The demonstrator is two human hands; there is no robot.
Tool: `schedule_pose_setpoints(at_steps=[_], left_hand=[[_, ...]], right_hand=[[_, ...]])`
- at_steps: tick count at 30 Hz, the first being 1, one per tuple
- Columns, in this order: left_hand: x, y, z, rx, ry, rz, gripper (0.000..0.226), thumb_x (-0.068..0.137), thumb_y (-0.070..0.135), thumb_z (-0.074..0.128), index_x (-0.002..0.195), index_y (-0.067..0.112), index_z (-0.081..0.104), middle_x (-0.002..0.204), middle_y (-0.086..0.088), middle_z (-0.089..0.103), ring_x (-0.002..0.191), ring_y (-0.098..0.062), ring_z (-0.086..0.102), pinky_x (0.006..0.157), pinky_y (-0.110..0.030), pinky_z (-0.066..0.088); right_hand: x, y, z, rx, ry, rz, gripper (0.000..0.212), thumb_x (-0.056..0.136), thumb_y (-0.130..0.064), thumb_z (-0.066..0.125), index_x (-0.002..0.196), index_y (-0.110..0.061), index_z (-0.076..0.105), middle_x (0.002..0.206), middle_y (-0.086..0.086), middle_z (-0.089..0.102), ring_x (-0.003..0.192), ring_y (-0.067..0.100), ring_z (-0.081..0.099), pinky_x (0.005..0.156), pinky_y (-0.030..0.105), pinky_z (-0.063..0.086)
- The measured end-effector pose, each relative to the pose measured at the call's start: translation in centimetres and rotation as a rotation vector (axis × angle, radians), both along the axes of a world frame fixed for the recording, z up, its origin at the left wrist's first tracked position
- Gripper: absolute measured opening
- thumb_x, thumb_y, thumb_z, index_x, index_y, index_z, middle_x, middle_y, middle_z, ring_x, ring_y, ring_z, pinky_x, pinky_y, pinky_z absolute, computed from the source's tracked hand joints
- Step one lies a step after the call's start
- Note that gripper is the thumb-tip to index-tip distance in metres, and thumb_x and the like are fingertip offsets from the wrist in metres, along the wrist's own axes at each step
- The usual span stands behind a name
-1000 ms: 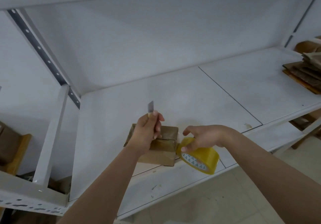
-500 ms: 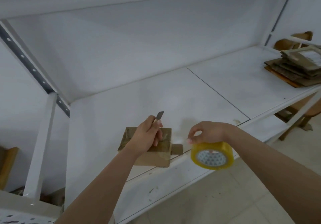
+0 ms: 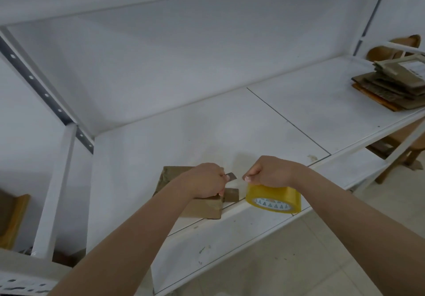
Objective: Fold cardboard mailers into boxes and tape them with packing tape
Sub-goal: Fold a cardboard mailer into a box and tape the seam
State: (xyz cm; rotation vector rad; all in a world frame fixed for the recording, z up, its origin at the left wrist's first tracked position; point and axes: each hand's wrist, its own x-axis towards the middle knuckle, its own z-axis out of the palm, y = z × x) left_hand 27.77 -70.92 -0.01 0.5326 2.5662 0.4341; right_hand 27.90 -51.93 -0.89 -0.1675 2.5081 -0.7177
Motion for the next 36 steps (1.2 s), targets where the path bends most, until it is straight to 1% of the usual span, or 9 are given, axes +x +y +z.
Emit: schedule_pose_setpoints(at_steps=[4,8,10,13,15,18,21,29,36], left_hand=[[-0.1,1.2,-0.8,-0.163,0.022,0.02,0.037,0.105,0.028,0.031,0.089,0.007,0.058,0.097,-0.015,0.061,0.084,-0.022,0.053,0.072,-0.03,0.038],[0.0,2.5,-1.4,-0.267,0.084,0.037,0.035,0.103,0.03,0.032,0.104,0.008,0.059,0.094,-0.006,0.054,0.086,-0.021,0.053,0.071,-0.03,0.038],[0.2,2.0,-1.3,-0.189,0.072,0.048,0.035,0.103,0.03,0.032,0.094,0.01,0.058,0.091,-0.009,0.058,0.086,-0.023,0.055,0.073,-0.032,0.041],[0.5,-0.4,-1.3,0.203,-0.005,0.231,0.038,0.102,0.03,0.038,0.072,0.015,0.056,0.072,-0.001,0.064,0.072,-0.018,0.058,0.072,-0.032,0.045],[0.8,-1.1,-1.9,0.347,0.074,0.42,0.038,0.1,0.034,0.041,0.068,0.017,0.053,0.064,0.003,0.059,0.064,-0.016,0.055,0.066,-0.03,0.044],[1.3,0.3,-3.9,0.182,0.34,0.487,0.033,0.095,0.042,0.048,0.07,0.021,0.046,0.066,0.006,0.054,0.065,-0.016,0.053,0.056,-0.029,0.038],[1.7,1.6,-4.8,0.096,0.488,0.513,0.022,0.093,0.035,0.051,0.079,0.019,0.05,0.071,0.005,0.057,0.072,-0.018,0.06,0.061,-0.031,0.046],[2.1,2.7,-4.4,-0.148,0.496,0.336,0.016,0.088,0.016,0.059,0.091,0.018,0.043,0.075,0.004,0.056,0.065,-0.018,0.054,0.059,-0.029,0.036],[0.5,-4.5,-1.9,-0.089,0.372,-0.143,0.031,0.084,0.019,0.063,0.073,0.028,0.035,0.069,0.009,0.048,0.061,-0.006,0.046,0.055,-0.022,0.033]], right_hand=[[0.1,-0.7,0.0,0.041,0.042,-0.005,0.034,0.097,-0.027,0.052,0.103,0.001,0.069,0.111,0.015,0.068,0.097,0.024,0.063,0.086,0.033,0.048],[0.6,-1.0,0.3,0.021,0.044,-0.059,0.03,0.095,-0.022,0.053,0.071,-0.006,0.062,0.072,0.006,0.054,0.072,0.019,0.049,0.068,0.029,0.04],[0.9,-0.5,0.6,-0.014,0.035,-0.079,0.029,0.095,-0.022,0.054,0.085,0.001,0.068,0.079,0.011,0.059,0.081,0.025,0.057,0.072,0.032,0.045],[1.0,0.0,0.5,-0.05,0.002,-0.086,0.039,0.098,-0.024,0.053,0.109,0.012,0.063,0.102,0.026,0.064,0.098,0.036,0.061,0.084,0.039,0.048],[1.1,-0.2,0.2,-0.09,-0.023,-0.106,0.041,0.097,-0.024,0.055,0.114,0.012,0.061,0.099,0.028,0.061,0.086,0.03,0.059,0.078,0.035,0.045],[1.0,0.0,-0.7,-0.098,-0.068,-0.151,0.034,0.094,-0.024,0.06,0.107,0.007,0.066,0.098,0.022,0.064,0.083,0.022,0.055,0.08,0.036,0.048],[0.7,1.0,-1.3,-0.058,-0.077,-0.198,0.026,0.093,-0.024,0.062,0.102,0.0,0.068,0.101,0.016,0.065,0.088,0.024,0.058,0.079,0.033,0.046],[0.2,1.9,0.0,-0.147,0.032,-0.289,0.027,0.089,-0.029,0.066,0.107,-0.009,0.072,0.106,0.013,0.067,0.093,0.026,0.063,0.087,0.036,0.051],[-0.3,1.2,0.9,-0.257,0.107,-0.216,0.03,0.09,-0.032,0.066,0.102,-0.006,0.074,0.105,0.017,0.07,0.097,0.029,0.065,0.088,0.036,0.051]])
